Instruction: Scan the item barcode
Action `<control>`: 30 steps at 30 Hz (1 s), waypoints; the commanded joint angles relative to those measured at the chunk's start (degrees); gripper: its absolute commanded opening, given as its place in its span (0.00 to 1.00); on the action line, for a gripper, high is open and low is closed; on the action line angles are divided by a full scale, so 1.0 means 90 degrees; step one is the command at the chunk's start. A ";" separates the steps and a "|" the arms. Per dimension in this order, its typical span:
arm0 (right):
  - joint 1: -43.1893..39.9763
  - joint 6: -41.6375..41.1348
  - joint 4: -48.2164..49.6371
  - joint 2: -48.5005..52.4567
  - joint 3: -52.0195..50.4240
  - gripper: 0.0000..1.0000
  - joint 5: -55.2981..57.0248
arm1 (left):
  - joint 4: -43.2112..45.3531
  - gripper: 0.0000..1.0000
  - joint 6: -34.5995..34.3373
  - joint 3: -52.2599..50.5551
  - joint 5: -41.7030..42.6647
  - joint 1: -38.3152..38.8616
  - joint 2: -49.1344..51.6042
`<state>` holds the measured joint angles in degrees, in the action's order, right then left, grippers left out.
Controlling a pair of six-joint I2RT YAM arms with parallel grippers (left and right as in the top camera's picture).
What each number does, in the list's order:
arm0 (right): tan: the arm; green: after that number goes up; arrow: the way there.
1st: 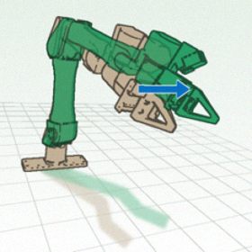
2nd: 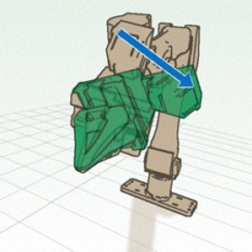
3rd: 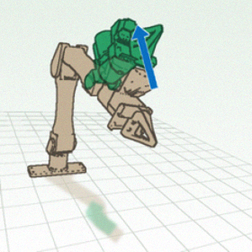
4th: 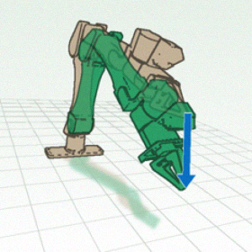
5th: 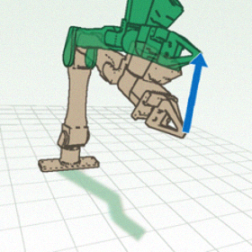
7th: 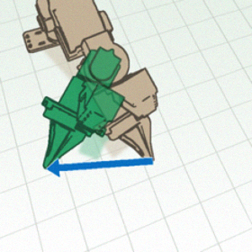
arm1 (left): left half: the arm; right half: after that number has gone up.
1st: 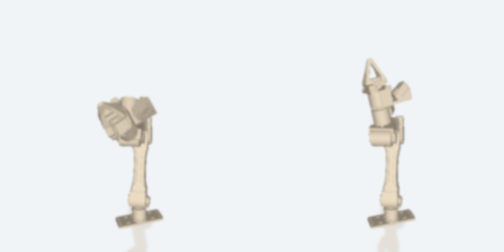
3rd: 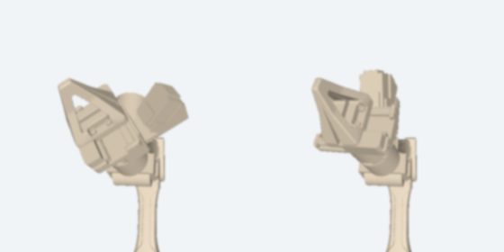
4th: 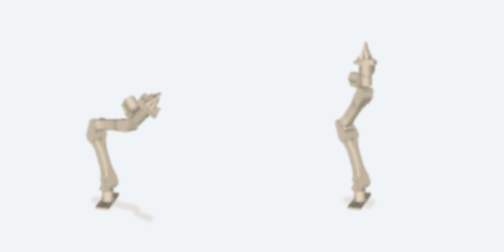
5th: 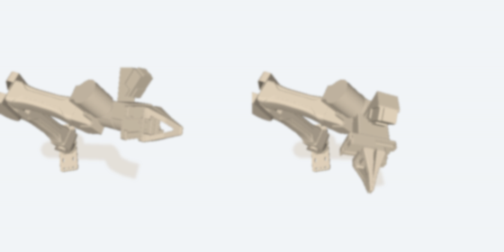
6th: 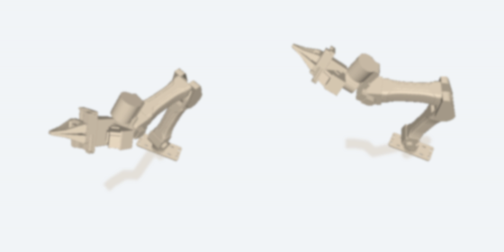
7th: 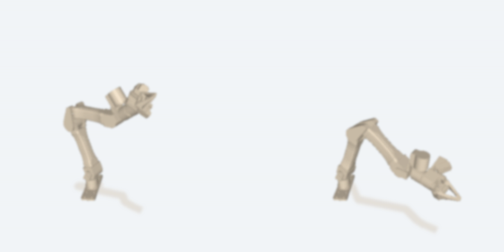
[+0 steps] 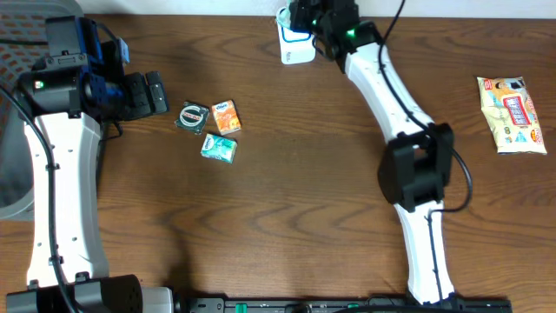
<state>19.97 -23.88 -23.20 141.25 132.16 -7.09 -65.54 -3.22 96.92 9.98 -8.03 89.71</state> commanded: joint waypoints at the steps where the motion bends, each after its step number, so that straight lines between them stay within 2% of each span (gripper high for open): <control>1: 0.0041 0.0187 -0.0068 0.0267 0.0255 0.08 0.0503 | 0.0000 0.98 -0.0056 -0.0017 -0.0015 -0.0002 0.0019; 11: 0.0029 0.0425 -0.0027 0.0306 0.0260 0.06 0.0634 | 0.0000 0.98 -0.0056 -0.0017 -0.0015 -0.0002 0.0019; 14: -0.0134 0.0425 -0.0347 0.0216 0.0374 0.04 0.0797 | 0.0000 0.98 -0.0056 -0.0017 -0.0015 -0.0002 0.0019; 20: -0.1032 0.1396 -0.1982 -0.0350 0.0401 0.03 0.1299 | 0.0000 0.98 -0.0056 -0.0017 -0.0015 -0.0002 0.0019; 23: -0.1503 0.2261 -0.3050 -0.0464 0.0401 0.11 0.1659 | 0.0000 0.98 -0.0056 -0.0017 -0.0015 -0.0002 0.0019; 27: -0.2251 0.2803 -0.4524 -0.0423 0.0379 0.11 0.3055 | 0.0000 0.98 -0.0056 -0.0017 -0.0015 -0.0002 0.0019; 30: -0.2684 0.3024 -0.5022 -0.0367 0.0367 0.15 0.3104 | 0.0000 0.98 -0.0056 -0.0017 -0.0015 -0.0002 0.0019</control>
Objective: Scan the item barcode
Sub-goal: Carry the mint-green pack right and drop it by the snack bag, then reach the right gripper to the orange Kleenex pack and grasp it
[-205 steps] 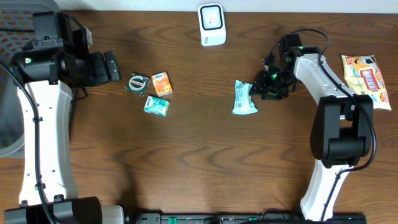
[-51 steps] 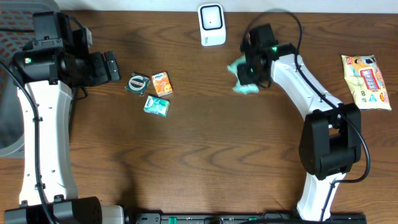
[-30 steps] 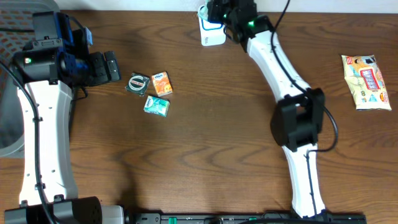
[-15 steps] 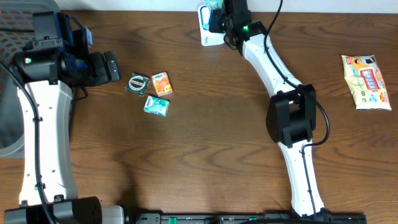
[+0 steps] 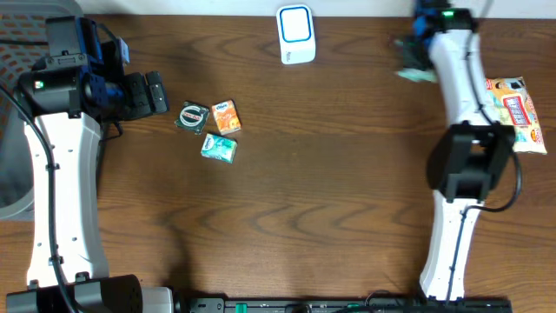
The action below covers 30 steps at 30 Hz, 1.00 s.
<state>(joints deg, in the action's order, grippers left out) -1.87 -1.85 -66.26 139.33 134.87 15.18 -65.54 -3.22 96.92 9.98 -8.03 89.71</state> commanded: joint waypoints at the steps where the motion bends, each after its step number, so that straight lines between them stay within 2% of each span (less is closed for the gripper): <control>1: -0.0454 0.0571 -0.0325 -0.0153 0.0010 0.15 0.0624 | 0.0000 0.98 -0.0056 -0.0017 -0.0015 -0.0002 0.0019; 4: -0.0950 0.0568 -0.0488 -0.0153 -0.0202 0.15 0.0418 | 0.0000 0.98 -0.0056 -0.0017 -0.0015 -0.0002 0.0019; 5: -0.1110 0.0568 -0.0522 -0.0153 -0.0321 0.20 0.0265 | 0.0000 0.98 -0.0056 -0.0017 -0.0015 -0.0002 0.0019; 8: -0.1472 0.0566 -0.0597 -0.0153 -0.0559 0.40 -0.0277 | 0.0000 0.98 -0.0056 -0.0017 -0.0015 -0.0002 0.0019; 10: -0.1644 0.0469 -0.0670 -0.0153 -0.0634 0.65 -0.0367 | 0.0000 0.98 -0.0056 -0.0017 -0.0015 -0.0002 0.0019; 13: -0.1838 0.0163 -0.0821 -0.0160 -0.0663 0.76 -0.0425 | 0.0000 0.98 -0.0056 -0.0017 -0.0015 -0.0002 0.0019; 19: -0.1477 0.0163 -0.0879 -0.0393 -0.0629 0.76 -0.1088 | 0.0000 0.98 -0.0056 -0.0017 -0.0015 -0.0002 0.0019; 24: -0.0770 -0.0175 -0.0719 -0.1154 -0.0529 0.82 -0.1241 | 0.0000 0.98 -0.0056 -0.0017 -0.0015 -0.0005 0.0019; 26: -0.0401 -0.0296 -0.0661 -0.1481 -0.0529 0.89 -0.2324 | 0.0000 0.98 -0.0056 -0.0017 -0.0015 -0.0002 0.0019; 30: 0.0440 -0.0338 -0.0233 -0.1603 -0.0537 0.88 -0.4935 | 0.0000 0.98 -0.0056 -0.0017 -0.0015 -0.0002 0.0019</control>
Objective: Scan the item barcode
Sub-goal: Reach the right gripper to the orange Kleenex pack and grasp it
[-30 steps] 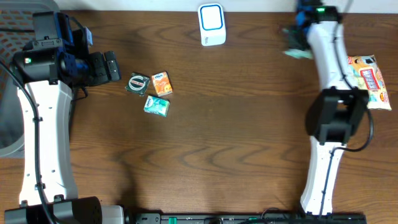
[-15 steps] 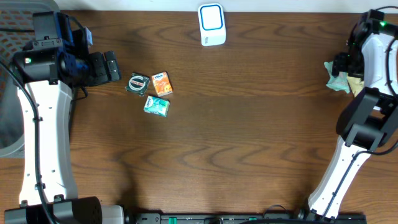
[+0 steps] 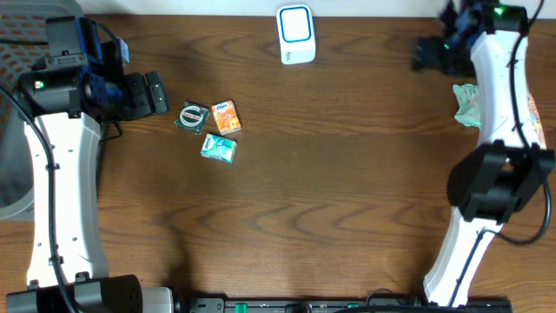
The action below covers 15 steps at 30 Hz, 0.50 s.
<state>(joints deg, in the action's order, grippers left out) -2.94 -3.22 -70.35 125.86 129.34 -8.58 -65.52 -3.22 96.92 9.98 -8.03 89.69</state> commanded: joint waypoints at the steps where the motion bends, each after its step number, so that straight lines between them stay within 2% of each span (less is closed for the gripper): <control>1: 0.0760 -0.0187 0.0340 -0.0053 0.0075 0.88 -0.2467 | -0.0002 0.98 -0.0056 -0.0017 -0.0015 -0.0002 0.0022; 6: 0.2067 -0.0189 0.1090 0.0498 0.0075 0.89 -0.2409 | -0.0002 0.98 -0.0056 -0.0017 -0.0015 -0.0002 0.0022; 7: 0.2310 -0.0287 0.1290 0.0651 0.0075 0.85 -0.2395 | -0.0002 0.98 -0.0056 -0.0017 -0.0015 -0.0002 0.0022; 8: 0.2684 -0.0627 0.1581 0.0928 0.0075 0.80 -0.2392 | -0.0002 0.98 -0.0056 -0.0017 -0.0015 -0.0002 0.0022; 10: 0.3138 -0.1275 0.2016 0.1328 0.0075 0.80 -0.2378 | -0.0002 0.98 -0.0056 -0.0017 -0.0015 -0.0005 0.0022; 12: 0.3453 -0.1659 0.2477 0.1661 0.0075 0.79 -0.2373 | -0.0002 0.98 -0.0056 -0.0017 -0.0015 -0.0002 0.0022; 15: 0.3861 -0.2013 0.3179 0.2132 0.0075 0.73 -0.2307 | -0.0002 0.98 -0.0056 -0.0017 -0.0015 -0.0002 0.0022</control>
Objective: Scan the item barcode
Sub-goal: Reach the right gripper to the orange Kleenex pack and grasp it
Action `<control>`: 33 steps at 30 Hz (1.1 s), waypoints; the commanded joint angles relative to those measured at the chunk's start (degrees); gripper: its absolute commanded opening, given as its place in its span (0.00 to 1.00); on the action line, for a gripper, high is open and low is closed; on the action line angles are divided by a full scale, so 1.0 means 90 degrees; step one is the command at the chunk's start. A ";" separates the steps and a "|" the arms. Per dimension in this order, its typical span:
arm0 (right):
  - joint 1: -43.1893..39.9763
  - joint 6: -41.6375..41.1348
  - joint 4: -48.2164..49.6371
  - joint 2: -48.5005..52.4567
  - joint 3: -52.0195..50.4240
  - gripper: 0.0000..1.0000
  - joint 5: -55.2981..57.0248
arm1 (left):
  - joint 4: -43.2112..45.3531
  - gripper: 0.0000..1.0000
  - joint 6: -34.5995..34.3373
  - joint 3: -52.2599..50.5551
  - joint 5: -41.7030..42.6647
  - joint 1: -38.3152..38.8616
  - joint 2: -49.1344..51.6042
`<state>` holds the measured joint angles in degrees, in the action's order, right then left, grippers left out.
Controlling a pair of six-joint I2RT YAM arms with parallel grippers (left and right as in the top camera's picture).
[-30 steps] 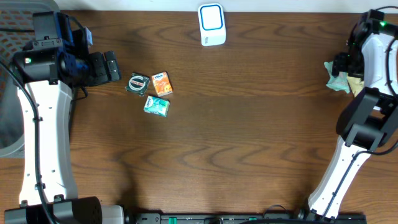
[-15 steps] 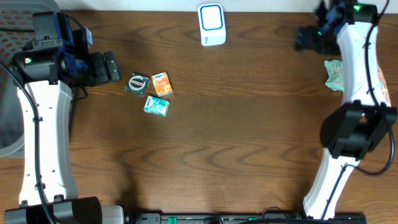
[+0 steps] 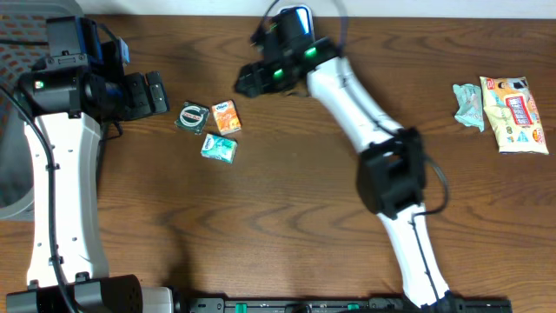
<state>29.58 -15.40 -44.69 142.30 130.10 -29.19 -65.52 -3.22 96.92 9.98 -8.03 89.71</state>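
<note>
The white scanner [image 3: 297,19] with a blue outline stands at the table's far edge, partly behind my right arm. My right gripper [image 3: 247,83] hovers open and empty just right of three small packets: an orange one [image 3: 226,115], a round grey one [image 3: 191,116] and a teal one [image 3: 218,148]. Another teal packet [image 3: 468,103] lies at the far right, against a large yellow snack bag [image 3: 514,113]. My left gripper [image 3: 155,92] is open at the left, beside the round packet.
A grey mesh basket [image 3: 17,52] sits at the left edge behind the left arm. The right arm's base [image 3: 391,178] stands in the middle of the brown wooden table [image 3: 287,217].
My right gripper has moved from the far right corner, beside the dropped teal packet, to the left of the scanner, near the orange packet. The left arm and all packets are unmoved.
The right gripper was first at the scanner. Then it was at the far right with a teal packet in it. After that the packet lay beside the snack bag with the gripper apart from it. Now the gripper is back by the left group of packets.
</note>
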 commanded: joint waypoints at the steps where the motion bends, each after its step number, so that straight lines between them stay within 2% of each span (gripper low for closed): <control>1: 0.0301 -0.0729 0.0367 0.0362 -0.0010 0.70 0.0053 | -0.0002 0.98 -0.0056 -0.0017 -0.0015 -0.0002 0.0019; 4: 0.0510 -0.1263 0.0340 0.0590 -0.0010 0.65 0.0777 | -0.0002 0.98 -0.0056 -0.0017 -0.0015 -0.0002 0.0019; 7: 0.0668 -0.1285 0.0301 0.0872 -0.0010 0.64 0.0971 | -0.0002 0.98 -0.0056 -0.0017 -0.0015 -0.0002 0.0019; 8: 0.0680 -0.1287 0.0270 0.0894 -0.0012 0.61 0.0974 | -0.0002 0.98 -0.0056 -0.0017 -0.0015 -0.0002 0.0019; 9: 0.0690 -0.1285 0.0160 0.0947 -0.0010 0.54 0.1069 | -0.0002 0.98 -0.0056 -0.0017 -0.0015 -0.0002 0.0019; 14: 0.0573 -0.1355 -0.1100 0.0750 -0.0002 0.54 0.2521 | -0.0002 0.98 -0.0056 -0.0017 -0.0015 -0.0002 0.0019; 18: 0.0406 -0.1355 -0.2225 0.0306 -0.0002 0.41 0.3968 | -0.0002 0.98 -0.0056 -0.0017 -0.0015 -0.0002 0.0019; 23: 0.0342 -0.1343 -0.3203 -0.0454 -0.0002 0.42 0.5112 | -0.0002 0.98 -0.0056 -0.0017 -0.0015 -0.0002 0.0019; 25: 0.0347 -0.1290 -0.3330 -0.0680 -0.0002 0.43 0.5122 | -0.0002 0.98 -0.0056 -0.0017 -0.0015 -0.0002 0.0019; 28: 0.0425 -0.0680 -0.3225 -0.0835 -0.0005 0.47 0.4534 | -0.0002 0.98 -0.0056 -0.0017 -0.0015 -0.0002 0.0019; 33: 0.0760 0.1149 -0.2922 -0.0731 -0.0325 0.52 0.4337 | -0.0002 0.98 -0.0056 -0.0017 -0.0015 -0.0002 0.0019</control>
<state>34.04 -16.80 -71.40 135.26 129.64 10.85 -65.52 -3.22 96.92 9.98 -8.03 89.71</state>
